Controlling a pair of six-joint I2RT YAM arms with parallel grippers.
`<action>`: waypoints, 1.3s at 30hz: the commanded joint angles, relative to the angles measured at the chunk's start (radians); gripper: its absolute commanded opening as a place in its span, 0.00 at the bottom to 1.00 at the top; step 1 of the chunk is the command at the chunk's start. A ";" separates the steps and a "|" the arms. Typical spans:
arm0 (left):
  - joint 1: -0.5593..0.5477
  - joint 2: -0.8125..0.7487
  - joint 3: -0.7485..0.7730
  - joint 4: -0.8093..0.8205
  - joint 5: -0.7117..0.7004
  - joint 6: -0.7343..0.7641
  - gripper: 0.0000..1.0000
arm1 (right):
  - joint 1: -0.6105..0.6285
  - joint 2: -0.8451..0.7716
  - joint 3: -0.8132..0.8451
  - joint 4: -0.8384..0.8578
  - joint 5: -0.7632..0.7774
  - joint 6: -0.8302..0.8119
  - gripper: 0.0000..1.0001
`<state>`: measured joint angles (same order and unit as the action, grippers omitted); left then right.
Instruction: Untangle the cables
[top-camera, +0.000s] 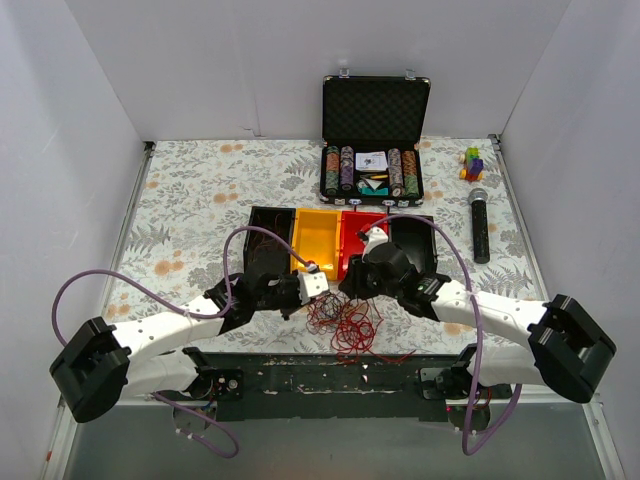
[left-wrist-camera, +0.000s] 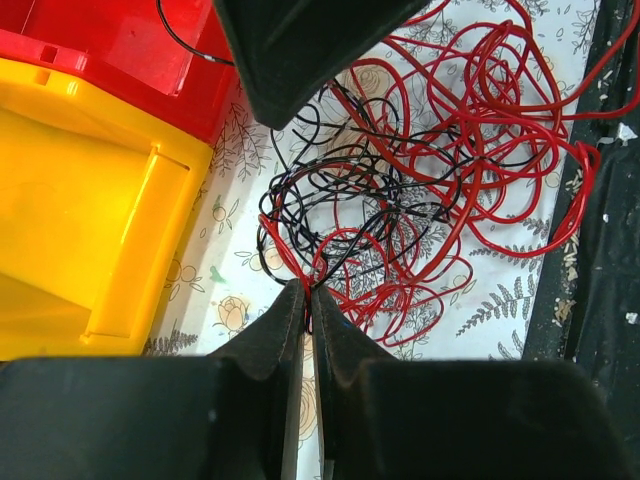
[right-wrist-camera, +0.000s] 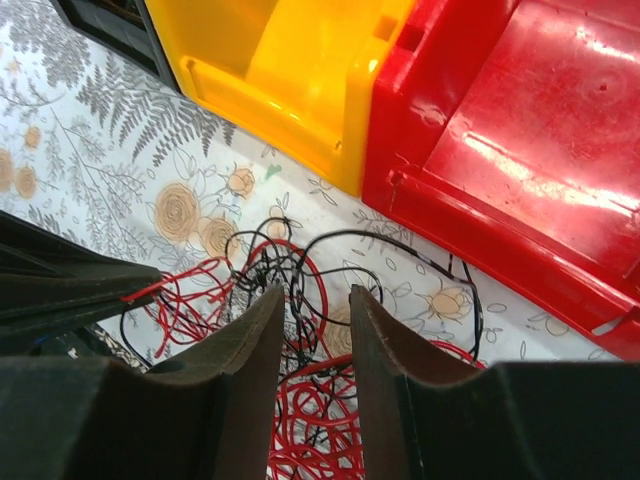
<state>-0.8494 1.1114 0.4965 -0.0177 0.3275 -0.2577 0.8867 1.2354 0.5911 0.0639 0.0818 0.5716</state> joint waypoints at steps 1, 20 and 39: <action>0.010 -0.030 -0.001 -0.021 -0.008 0.026 0.03 | 0.011 0.004 -0.005 0.111 -0.008 0.013 0.36; 0.047 -0.202 -0.039 -0.321 -0.048 0.369 0.00 | 0.028 -0.163 0.194 -0.108 0.208 -0.096 0.01; 0.050 -0.398 -0.127 -0.462 -0.173 0.552 0.00 | 0.028 -0.344 0.634 -0.311 0.545 -0.374 0.01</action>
<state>-0.8062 0.7265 0.3874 -0.4541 0.1928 0.2535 0.9123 0.9127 1.0885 -0.2462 0.5125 0.3122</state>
